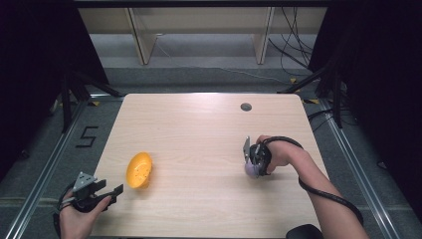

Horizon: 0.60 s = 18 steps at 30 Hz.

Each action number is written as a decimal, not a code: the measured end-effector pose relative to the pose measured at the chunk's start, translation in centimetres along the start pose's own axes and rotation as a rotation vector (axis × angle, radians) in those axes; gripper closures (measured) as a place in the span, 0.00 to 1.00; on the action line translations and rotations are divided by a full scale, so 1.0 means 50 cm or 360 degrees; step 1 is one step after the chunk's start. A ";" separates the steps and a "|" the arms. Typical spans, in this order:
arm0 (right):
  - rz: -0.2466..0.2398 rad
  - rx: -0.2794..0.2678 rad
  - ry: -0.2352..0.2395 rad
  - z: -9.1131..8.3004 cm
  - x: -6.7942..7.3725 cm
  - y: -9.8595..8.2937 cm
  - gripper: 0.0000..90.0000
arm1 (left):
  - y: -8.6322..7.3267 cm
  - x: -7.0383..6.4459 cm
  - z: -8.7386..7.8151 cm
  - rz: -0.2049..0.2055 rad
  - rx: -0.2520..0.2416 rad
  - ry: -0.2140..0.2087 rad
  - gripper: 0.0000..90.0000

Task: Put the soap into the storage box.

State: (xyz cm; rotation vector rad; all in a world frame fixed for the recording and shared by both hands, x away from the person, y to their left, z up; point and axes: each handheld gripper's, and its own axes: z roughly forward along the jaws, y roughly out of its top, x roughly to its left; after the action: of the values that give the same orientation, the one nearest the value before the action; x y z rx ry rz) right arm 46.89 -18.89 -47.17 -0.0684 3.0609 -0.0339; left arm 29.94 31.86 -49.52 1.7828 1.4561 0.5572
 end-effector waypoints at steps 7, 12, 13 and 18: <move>-0.0013 -0.0015 0.0027 0.003 -0.007 0.000 0.55 | 0.000 -0.001 0.000 0.0010 0.0007 0.0009 0.32; 0.0098 -0.0002 0.0030 0.002 -0.002 0.001 0.55 | 0.000 0.000 -0.002 0.0003 0.0005 0.0012 0.32; 0.0067 -0.0018 0.0019 0.003 -0.004 0.001 0.55 | 0.000 0.000 -0.001 0.0001 -0.0002 0.0007 0.33; 0.0169 -0.0040 -0.0025 0.000 0.006 -0.007 0.56 | 0.001 -0.001 -0.002 0.0001 -0.0003 0.0016 0.33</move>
State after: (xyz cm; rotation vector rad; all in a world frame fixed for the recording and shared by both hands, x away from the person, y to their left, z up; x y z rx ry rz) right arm 46.61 -19.25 -47.20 0.0921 3.0444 0.0118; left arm 29.88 31.86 -49.42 1.7816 1.4610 0.5683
